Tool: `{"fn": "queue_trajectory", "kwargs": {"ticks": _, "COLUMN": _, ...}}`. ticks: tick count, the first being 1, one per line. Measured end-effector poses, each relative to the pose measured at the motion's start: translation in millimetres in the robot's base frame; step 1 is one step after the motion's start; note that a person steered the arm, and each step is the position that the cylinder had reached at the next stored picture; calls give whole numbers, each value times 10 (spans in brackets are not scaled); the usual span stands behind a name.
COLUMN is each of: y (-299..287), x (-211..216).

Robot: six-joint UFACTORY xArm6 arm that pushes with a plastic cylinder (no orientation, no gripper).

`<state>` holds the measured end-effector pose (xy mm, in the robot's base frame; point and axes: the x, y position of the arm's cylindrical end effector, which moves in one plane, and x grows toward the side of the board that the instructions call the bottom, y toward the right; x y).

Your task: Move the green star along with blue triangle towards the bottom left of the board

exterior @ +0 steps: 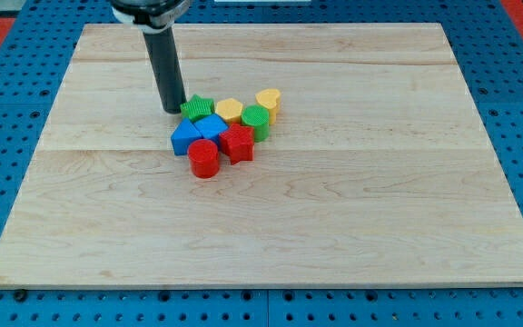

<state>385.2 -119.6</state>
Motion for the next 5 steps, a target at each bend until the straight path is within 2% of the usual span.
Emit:
{"fn": "queue_trajectory", "kwargs": {"ticks": 2, "y": -94, "x": 339}}
{"fn": "queue_trajectory", "kwargs": {"ticks": 4, "y": -98, "x": -303}}
{"fn": "queue_trajectory", "kwargs": {"ticks": 5, "y": 284, "x": -174}}
